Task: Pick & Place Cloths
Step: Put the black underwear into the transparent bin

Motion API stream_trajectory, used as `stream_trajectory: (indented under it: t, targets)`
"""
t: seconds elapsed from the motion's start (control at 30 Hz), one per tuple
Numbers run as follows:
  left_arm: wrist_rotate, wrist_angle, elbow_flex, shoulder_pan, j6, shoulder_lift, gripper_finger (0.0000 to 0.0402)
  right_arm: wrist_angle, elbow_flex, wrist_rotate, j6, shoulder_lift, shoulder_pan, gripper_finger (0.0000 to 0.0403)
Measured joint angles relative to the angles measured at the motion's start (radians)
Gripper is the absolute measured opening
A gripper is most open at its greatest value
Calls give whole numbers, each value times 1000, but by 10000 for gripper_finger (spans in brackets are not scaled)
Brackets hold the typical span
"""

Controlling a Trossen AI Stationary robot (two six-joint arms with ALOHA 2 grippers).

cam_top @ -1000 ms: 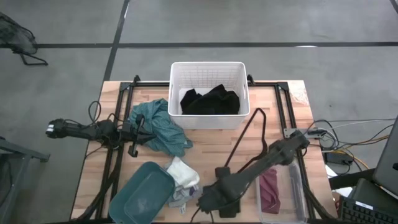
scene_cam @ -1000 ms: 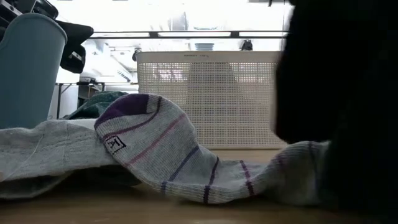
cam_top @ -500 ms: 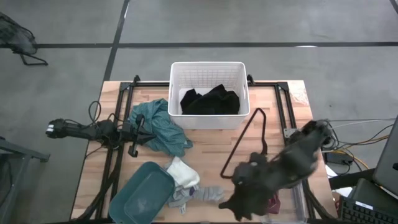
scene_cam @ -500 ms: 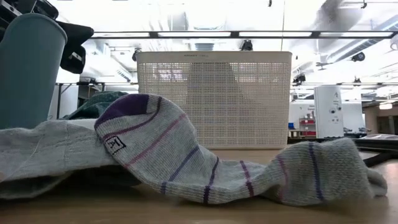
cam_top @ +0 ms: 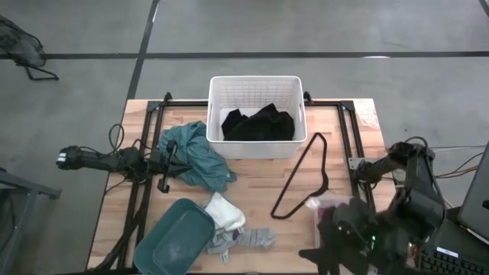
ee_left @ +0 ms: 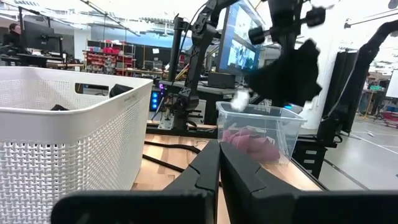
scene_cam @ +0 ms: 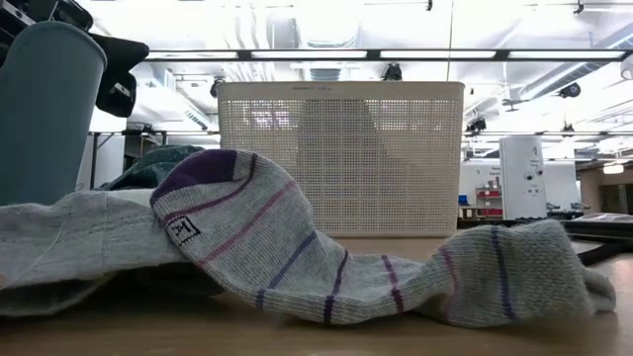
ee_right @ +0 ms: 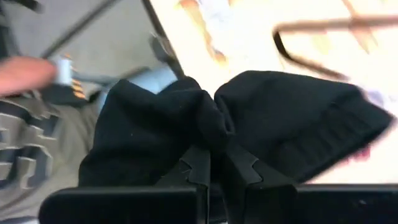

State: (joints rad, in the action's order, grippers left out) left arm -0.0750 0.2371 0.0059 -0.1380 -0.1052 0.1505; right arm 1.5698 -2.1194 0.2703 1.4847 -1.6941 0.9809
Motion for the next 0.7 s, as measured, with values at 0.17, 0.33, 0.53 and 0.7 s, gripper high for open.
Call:
stream_trajectory:
  t: [0.17, 0.33, 0.53, 0.7]
  targets:
    - [0, 0, 0, 0, 0, 0, 18, 2, 178, -18, 130, 63, 58, 12]
    - [0, 0, 0, 0, 0, 0, 16, 2, 348, -39, 241, 129, 73, 12]
    - [0, 0, 0, 0, 0, 0, 18, 1, 531, -129, 341, 184, 68, 13]
    - [0, 0, 0, 0, 0, 0, 16, -23, 643, -198, 395, 202, 60, 13]
